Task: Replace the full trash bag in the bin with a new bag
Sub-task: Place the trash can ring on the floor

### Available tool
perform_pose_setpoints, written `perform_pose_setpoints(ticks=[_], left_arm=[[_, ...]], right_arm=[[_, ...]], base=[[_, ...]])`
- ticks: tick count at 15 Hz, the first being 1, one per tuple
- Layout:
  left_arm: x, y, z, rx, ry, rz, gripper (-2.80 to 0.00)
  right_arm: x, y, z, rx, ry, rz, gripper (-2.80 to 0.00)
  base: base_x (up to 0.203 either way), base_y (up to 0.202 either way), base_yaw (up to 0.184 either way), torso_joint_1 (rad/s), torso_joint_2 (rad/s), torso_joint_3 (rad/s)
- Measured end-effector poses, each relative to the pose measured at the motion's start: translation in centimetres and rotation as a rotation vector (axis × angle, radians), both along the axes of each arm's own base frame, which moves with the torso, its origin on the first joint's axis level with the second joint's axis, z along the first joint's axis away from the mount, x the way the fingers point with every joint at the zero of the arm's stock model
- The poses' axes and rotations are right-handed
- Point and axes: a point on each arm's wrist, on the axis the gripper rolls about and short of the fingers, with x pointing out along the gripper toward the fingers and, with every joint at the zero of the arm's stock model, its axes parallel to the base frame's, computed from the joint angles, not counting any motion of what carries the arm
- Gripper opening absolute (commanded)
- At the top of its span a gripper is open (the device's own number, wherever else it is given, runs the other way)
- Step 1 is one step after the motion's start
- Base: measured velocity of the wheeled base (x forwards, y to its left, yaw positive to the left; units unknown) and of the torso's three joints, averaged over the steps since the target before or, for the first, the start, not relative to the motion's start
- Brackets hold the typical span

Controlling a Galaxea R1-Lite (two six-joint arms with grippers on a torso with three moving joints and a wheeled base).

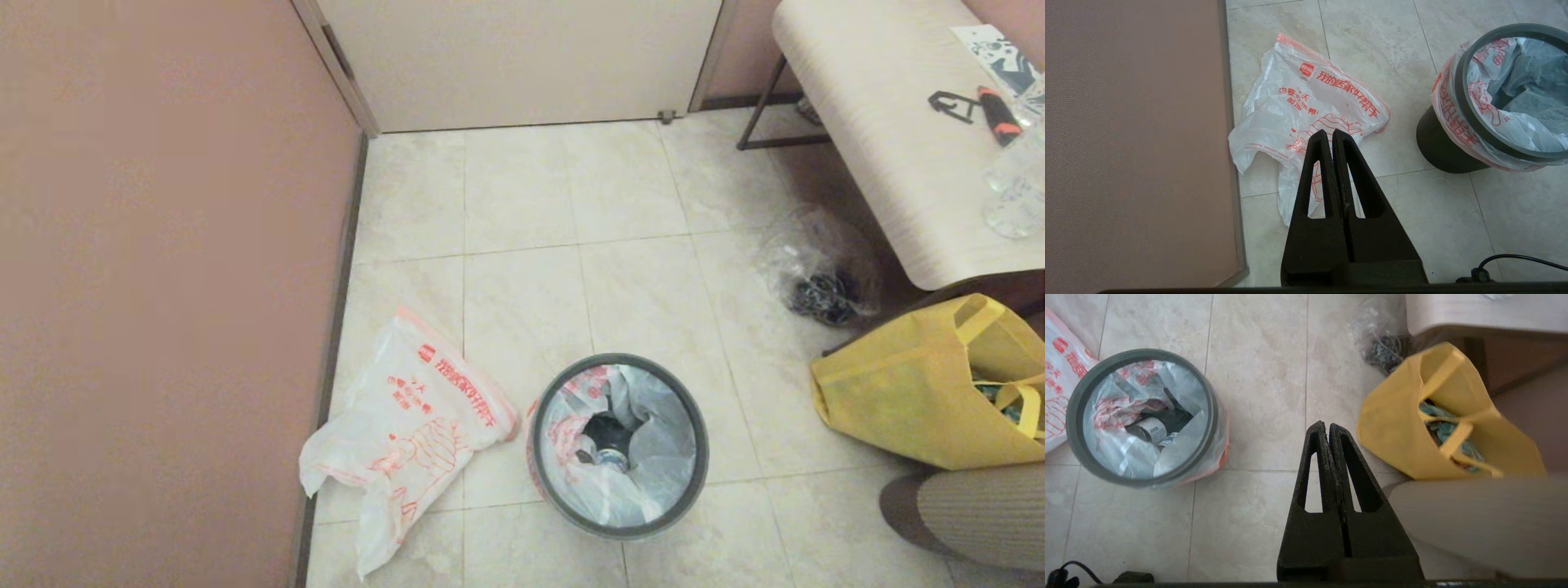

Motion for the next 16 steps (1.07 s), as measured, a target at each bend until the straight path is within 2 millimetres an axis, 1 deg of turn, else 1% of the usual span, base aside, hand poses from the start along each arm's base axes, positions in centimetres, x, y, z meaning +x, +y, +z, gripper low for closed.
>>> perform_pose_setpoints(ticks=[2, 3, 5, 7, 10, 12, 14, 16], left_arm=[[0.0, 0.0, 0.0, 0.001, 0.000, 0.000, -2.80], [0.0, 0.0, 0.0, 0.000, 0.000, 0.000, -2.80], [0.0, 0.0, 0.0, 0.000, 0.000, 0.000, -2.80], [0.0, 0.0, 0.0, 0.000, 0.000, 0.000, -2.80], [0.0, 0.0, 0.0, 0.000, 0.000, 0.000, -2.80], [0.0, 0.0, 0.0, 0.000, 0.000, 0.000, -2.80], [0.0, 0.0, 0.0, 0.000, 0.000, 0.000, -2.80], [0.0, 0.0, 0.0, 0.000, 0.000, 0.000, -2.80]], right_arm=[[2.6, 0.2, 2.1, -0.006, 0.050, 0.032, -2.80], [4.1, 0.5, 2.7, -0.011, 0.087, 0.066, -2.80], [7.5, 1.5, 3.1, -0.035, 0.181, 0.108, -2.80], [11.0, 3.3, 2.6, -0.078, 0.269, 0.125, -2.80], [16.7, 6.5, 0.8, -0.142, 0.351, 0.088, -2.80], [20.5, 8.5, -1.2, -0.155, 0.397, 0.058, -2.80], [23.7, 10.2, -3.3, -0.142, 0.443, 0.048, -2.80], [26.4, 11.5, -5.6, -0.126, 0.503, 0.061, -2.80]], base=[[0.000, 0.000, 0.000, 0.000, 0.00, 0.000], [0.000, 0.000, 0.000, 0.000, 0.00, 0.000], [0.000, 0.000, 0.000, 0.000, 0.00, 0.000], [0.000, 0.000, 0.000, 0.000, 0.00, 0.000], [0.000, 0.000, 0.000, 0.000, 0.00, 0.000], [0.000, 0.000, 0.000, 0.000, 0.00, 0.000], [0.000, 0.000, 0.000, 0.000, 0.00, 0.000], [0.000, 0.000, 0.000, 0.000, 0.00, 0.000]])
